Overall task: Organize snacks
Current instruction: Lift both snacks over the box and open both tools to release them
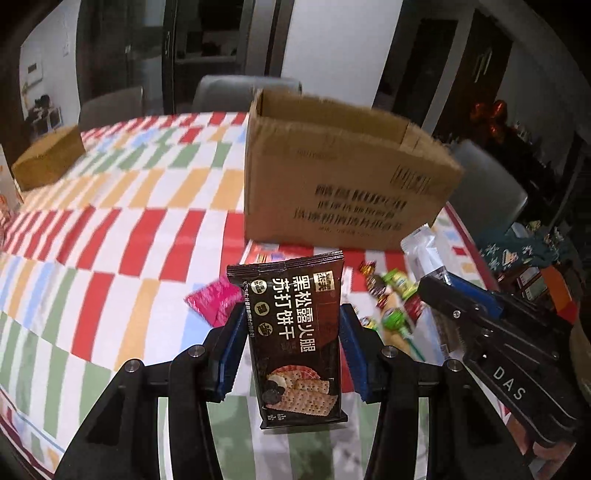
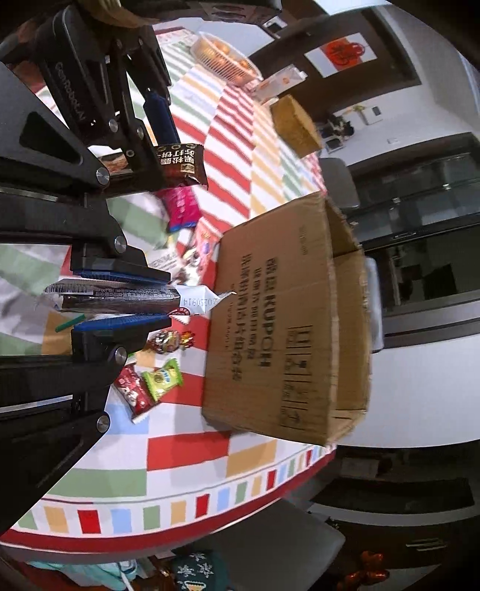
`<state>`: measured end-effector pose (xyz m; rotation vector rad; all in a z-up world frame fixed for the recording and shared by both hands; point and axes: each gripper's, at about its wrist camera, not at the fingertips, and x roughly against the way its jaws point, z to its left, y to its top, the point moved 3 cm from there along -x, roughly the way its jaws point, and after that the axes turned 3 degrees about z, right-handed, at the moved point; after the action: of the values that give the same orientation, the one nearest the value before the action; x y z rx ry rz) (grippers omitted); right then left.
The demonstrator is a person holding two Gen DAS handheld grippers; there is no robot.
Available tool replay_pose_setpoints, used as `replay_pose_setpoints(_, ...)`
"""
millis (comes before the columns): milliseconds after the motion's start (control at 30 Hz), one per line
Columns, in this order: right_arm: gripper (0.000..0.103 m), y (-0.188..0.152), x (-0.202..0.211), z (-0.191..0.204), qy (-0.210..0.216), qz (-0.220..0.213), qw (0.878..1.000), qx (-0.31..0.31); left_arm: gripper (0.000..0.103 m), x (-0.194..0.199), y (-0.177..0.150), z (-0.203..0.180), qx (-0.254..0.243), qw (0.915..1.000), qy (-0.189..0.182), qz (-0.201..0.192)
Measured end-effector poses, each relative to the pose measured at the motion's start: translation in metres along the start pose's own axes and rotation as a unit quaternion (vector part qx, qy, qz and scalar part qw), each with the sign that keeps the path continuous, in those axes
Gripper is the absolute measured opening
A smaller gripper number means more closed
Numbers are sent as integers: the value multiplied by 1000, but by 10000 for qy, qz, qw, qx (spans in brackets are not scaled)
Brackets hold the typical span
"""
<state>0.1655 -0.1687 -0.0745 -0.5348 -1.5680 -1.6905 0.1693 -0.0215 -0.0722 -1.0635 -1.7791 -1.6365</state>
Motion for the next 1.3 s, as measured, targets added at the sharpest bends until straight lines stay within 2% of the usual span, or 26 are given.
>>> replay_pose_setpoints(533,17,44,53,13,28,-767,9968,227,48,53,52,-14,-287,9959,-81,-854)
replay_pose_setpoints(833,17,90,76,15,-103,-1289,9906,446,48,75,104,-26,-593,9888,25,-1368)
replay_pose_setpoints(1100,17,131,73,4,-160,-1421,9889,404,48,74,148,-31,-772,9847,135,-1559)
replay_pose_setpoints(1300,17,155,57,-9,-230,-1368,9898,312,48,54,178,-30,-805,9857,178,-1470)
